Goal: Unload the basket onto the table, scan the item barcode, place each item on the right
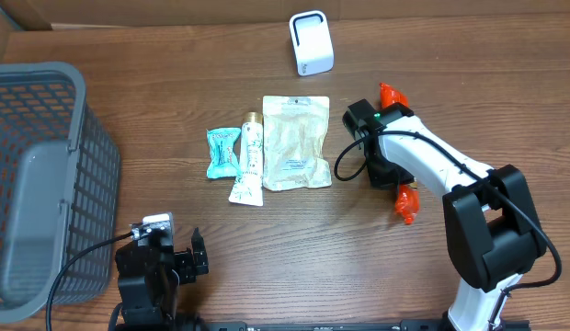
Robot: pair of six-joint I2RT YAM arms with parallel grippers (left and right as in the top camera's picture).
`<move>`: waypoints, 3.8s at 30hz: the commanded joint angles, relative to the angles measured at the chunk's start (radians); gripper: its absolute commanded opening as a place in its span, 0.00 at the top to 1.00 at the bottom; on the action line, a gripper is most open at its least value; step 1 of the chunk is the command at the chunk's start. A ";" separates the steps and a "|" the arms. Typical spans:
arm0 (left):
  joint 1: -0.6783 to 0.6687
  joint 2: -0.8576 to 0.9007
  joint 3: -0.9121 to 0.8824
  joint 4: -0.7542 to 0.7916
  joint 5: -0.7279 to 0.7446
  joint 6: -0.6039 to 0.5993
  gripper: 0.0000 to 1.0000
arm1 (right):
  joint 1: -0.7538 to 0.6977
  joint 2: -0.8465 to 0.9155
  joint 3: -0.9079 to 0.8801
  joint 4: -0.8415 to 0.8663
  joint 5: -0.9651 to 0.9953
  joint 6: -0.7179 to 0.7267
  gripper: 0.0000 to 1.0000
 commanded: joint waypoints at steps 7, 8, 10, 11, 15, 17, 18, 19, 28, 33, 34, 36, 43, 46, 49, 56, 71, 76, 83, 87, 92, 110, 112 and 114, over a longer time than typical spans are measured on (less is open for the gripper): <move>0.005 -0.004 -0.002 0.004 0.010 0.021 0.00 | 0.077 -0.006 0.008 0.011 -0.239 0.005 0.53; 0.005 -0.004 -0.002 0.004 0.010 0.021 0.00 | 0.082 -0.006 0.008 0.011 -0.256 0.000 0.52; 0.005 -0.004 -0.002 0.004 0.010 0.021 0.01 | 0.094 -0.006 0.008 0.017 -0.283 -0.005 0.47; 0.005 -0.004 -0.002 0.004 0.010 0.021 0.00 | 0.099 -0.006 0.008 0.024 -0.307 -0.028 0.42; 0.005 -0.004 -0.002 0.004 0.010 0.021 0.00 | 0.103 -0.006 0.014 0.053 -0.422 -0.143 0.36; 0.005 -0.004 -0.002 0.004 0.010 0.021 0.00 | 0.089 -0.011 0.032 0.044 -0.426 -0.144 0.37; 0.005 -0.004 -0.002 0.004 0.010 0.021 0.01 | 0.077 -0.021 0.048 0.035 -0.427 -0.148 0.37; 0.005 -0.004 -0.002 0.004 0.010 0.021 0.00 | 0.064 -0.036 0.067 0.023 -0.433 -0.154 0.37; 0.005 -0.004 -0.002 0.004 0.010 0.021 0.00 | -0.177 -0.254 0.147 0.025 -0.652 -0.256 0.26; 0.005 -0.004 -0.002 0.004 0.010 0.021 0.00 | -0.380 -0.249 0.110 0.031 -0.835 -0.362 0.20; 0.005 -0.004 -0.002 0.004 0.010 0.021 0.00 | -0.416 -0.239 0.091 0.042 -0.880 -0.394 0.20; 0.005 -0.004 -0.002 0.004 0.010 0.021 0.00 | -0.468 -0.219 0.048 0.069 -0.948 -0.438 0.20; 0.005 -0.004 -0.002 0.004 0.010 0.021 0.01 | -0.541 -0.113 -0.092 0.178 -1.052 -0.494 0.20; 0.005 -0.004 -0.002 0.004 0.010 0.021 0.00 | -0.540 -0.069 -0.135 0.236 -1.056 -0.494 0.20; 0.005 -0.004 -0.002 0.004 0.010 0.021 0.01 | -0.540 -0.029 -0.162 0.285 -1.084 -0.495 0.20; 0.005 -0.004 -0.002 0.004 0.010 0.021 0.01 | -0.531 0.065 -0.202 0.397 -1.167 -0.494 0.20; 0.005 -0.004 -0.002 0.004 0.010 0.021 0.01 | -0.456 0.140 -0.277 0.587 -1.218 -0.400 0.80; 0.005 -0.004 -0.002 0.004 0.010 0.021 0.00 | -0.481 0.139 -0.264 0.590 -1.364 -0.404 0.83; 0.005 -0.004 -0.002 0.004 0.010 0.021 0.01 | -0.529 0.105 -0.196 0.490 -1.503 -0.427 0.96; 0.005 -0.004 -0.002 0.004 0.010 0.021 0.00 | -0.532 0.022 -0.155 0.383 -1.501 -0.473 0.96; 0.005 -0.004 -0.002 0.004 0.010 0.021 0.00 | -0.532 -0.122 -0.138 0.313 -1.497 -0.487 0.96; 0.005 -0.004 -0.002 0.004 0.010 0.021 0.00 | -0.373 -0.231 -0.168 0.228 -0.604 -0.220 0.92; 0.005 -0.004 -0.002 0.004 0.010 0.021 0.01 | -0.347 -0.231 -0.168 0.227 -0.576 -0.220 0.57; 0.005 -0.004 -0.002 0.004 0.010 0.021 0.00 | -0.340 -0.231 -0.168 0.231 -0.574 -0.219 0.37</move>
